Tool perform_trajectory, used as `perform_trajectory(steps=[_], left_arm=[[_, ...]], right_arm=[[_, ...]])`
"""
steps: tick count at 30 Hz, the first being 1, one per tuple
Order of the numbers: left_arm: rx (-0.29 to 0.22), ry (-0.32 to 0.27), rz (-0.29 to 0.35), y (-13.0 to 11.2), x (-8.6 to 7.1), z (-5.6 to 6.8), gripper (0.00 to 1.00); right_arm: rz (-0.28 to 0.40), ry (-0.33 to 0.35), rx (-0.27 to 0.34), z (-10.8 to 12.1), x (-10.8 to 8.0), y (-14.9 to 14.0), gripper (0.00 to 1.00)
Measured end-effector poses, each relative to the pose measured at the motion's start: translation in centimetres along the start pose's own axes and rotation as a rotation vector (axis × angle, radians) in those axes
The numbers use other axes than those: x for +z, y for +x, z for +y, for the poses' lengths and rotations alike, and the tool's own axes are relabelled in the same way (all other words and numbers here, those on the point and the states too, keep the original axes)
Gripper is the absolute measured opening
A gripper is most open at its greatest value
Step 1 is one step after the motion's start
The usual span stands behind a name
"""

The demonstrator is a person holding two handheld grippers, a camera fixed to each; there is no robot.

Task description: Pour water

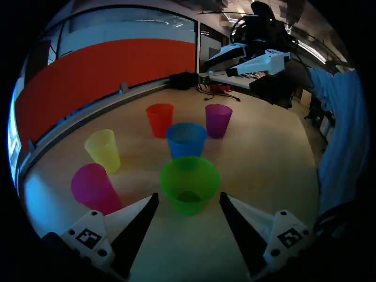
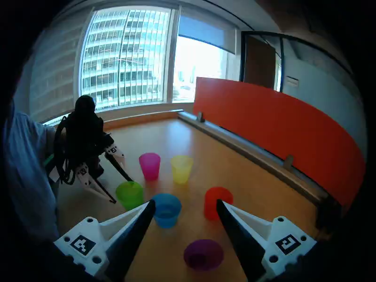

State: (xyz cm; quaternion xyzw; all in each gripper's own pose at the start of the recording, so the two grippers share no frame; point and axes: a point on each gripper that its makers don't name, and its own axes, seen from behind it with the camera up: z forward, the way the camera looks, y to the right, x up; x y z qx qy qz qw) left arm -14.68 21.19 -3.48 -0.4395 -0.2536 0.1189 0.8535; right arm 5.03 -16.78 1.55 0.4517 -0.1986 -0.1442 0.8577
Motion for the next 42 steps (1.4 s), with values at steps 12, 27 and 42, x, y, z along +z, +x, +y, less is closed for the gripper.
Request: perform_trajectory(steps=[12,27,42], left_arm=[[-0.004,-0.005,0.000,0.2,1.6,-0.2,0.97],[0.025,0.005,-0.010,0.6,2.6,-0.1,0.97],[0.031,0.004,-0.005,1.0,2.3,-0.1,0.87]], right_arm=[[-0.021,0.016,-0.006,-0.2,1.1,-0.9,1.00],[-0.029,0.012,-0.005,0.1,1.5,-1.4,1.00],[-0.039,0.024,-0.008,-0.1,2.2,-1.8,1.00]])
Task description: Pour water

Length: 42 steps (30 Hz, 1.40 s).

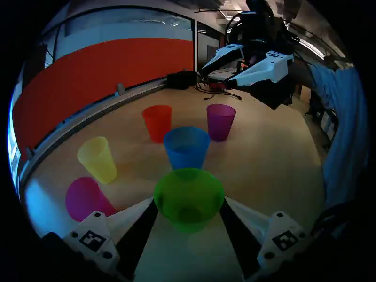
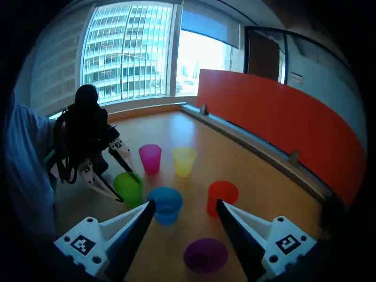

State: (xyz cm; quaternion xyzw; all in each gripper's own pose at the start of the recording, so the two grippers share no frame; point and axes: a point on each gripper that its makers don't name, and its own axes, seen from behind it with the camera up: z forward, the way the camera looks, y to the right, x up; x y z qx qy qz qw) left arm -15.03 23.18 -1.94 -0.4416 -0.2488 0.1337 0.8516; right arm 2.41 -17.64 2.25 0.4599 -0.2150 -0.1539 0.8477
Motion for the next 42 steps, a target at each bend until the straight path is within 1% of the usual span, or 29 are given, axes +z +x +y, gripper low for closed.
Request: perform_trajectory(steps=[9,21,27,32,42], left_arm=[[-0.016,0.000,0.031,1.0,-0.9,-0.3,0.87],[-0.041,0.013,0.078,2.4,-2.6,-1.0,0.87],[-0.038,0.029,0.105,3.3,-3.3,-1.3,0.87],[-0.038,0.038,0.135,4.3,-4.2,-1.6,0.87],[-0.048,0.072,0.196,6.0,-6.0,-2.9,0.87]], right_arm=[[-0.011,0.021,0.000,-0.6,1.0,-0.4,1.00],[-0.037,0.060,-0.003,-1.6,2.3,-1.4,1.00],[-0.057,0.077,-0.010,-2.3,3.1,-2.2,1.00],[-0.071,0.094,-0.012,-2.8,3.7,-2.9,1.00],[-0.091,0.109,-0.016,-3.1,4.7,-3.7,1.00]])
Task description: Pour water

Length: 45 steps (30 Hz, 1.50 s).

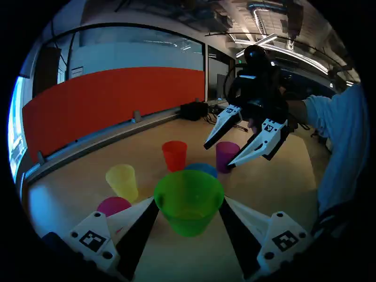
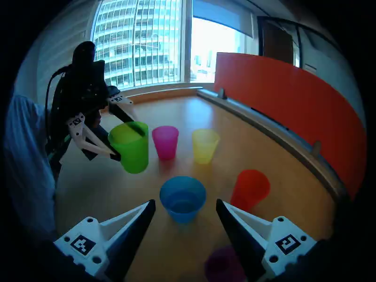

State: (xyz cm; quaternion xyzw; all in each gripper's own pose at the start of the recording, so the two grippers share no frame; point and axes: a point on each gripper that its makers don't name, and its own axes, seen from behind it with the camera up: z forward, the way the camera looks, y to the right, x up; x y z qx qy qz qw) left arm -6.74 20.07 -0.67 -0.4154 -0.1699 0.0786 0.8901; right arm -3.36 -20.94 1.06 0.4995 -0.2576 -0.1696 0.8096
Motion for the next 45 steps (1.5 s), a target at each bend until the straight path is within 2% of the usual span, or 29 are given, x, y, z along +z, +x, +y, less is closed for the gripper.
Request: perform_trajectory(steps=[8,24,30,45], left_arm=[[0.001,0.023,0.041,1.2,-1.1,-0.8,0.87],[0.013,0.052,0.103,3.0,-2.8,-1.7,0.87],[0.022,0.065,0.113,3.5,-3.3,-2.1,0.87],[0.029,0.074,0.119,3.8,-4.0,-2.1,0.87]], right_arm=[[-0.017,0.001,-0.002,-0.1,0.7,-0.4,1.00],[-0.082,-0.013,0.000,-0.1,2.9,-2.1,1.00],[-0.100,-0.025,0.012,-0.1,4.0,-2.4,1.00],[-0.110,-0.034,0.041,-0.6,5.8,-2.5,1.00]])
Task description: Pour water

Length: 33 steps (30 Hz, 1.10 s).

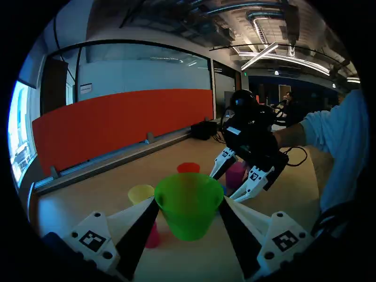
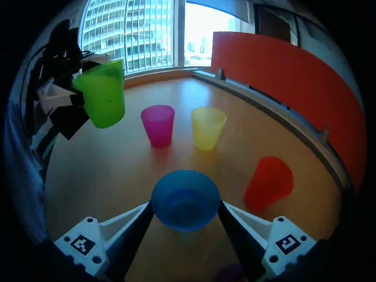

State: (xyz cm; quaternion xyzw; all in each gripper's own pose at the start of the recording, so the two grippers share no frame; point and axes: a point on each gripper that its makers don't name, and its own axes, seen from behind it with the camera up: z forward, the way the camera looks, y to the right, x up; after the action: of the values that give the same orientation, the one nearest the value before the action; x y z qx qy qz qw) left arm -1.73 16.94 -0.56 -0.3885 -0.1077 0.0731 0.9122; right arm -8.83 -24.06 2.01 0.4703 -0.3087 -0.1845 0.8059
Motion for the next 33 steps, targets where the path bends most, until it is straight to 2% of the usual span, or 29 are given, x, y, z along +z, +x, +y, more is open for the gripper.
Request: perform_trajectory(steps=[5,11,17,26,33], left_arm=[[0.000,0.001,0.001,0.0,0.0,0.0,0.87],[-0.002,0.002,0.004,0.1,-0.1,0.0,0.87],[-0.002,0.001,0.010,0.2,-0.2,-0.1,0.87],[-0.004,0.007,0.014,0.3,-0.2,-0.3,0.87],[0.000,0.008,0.018,0.5,-0.1,-0.2,0.87]], right_arm=[[-0.001,-0.009,-0.003,0.0,0.3,-0.1,0.98],[-0.005,-0.020,-0.014,0.0,0.6,-0.4,0.91],[0.007,-0.017,-0.008,-0.2,0.6,-0.2,0.89],[0.046,-0.018,0.023,-0.3,0.2,0.2,0.89],[0.108,-0.036,0.041,-0.2,-0.9,1.3,0.89]])
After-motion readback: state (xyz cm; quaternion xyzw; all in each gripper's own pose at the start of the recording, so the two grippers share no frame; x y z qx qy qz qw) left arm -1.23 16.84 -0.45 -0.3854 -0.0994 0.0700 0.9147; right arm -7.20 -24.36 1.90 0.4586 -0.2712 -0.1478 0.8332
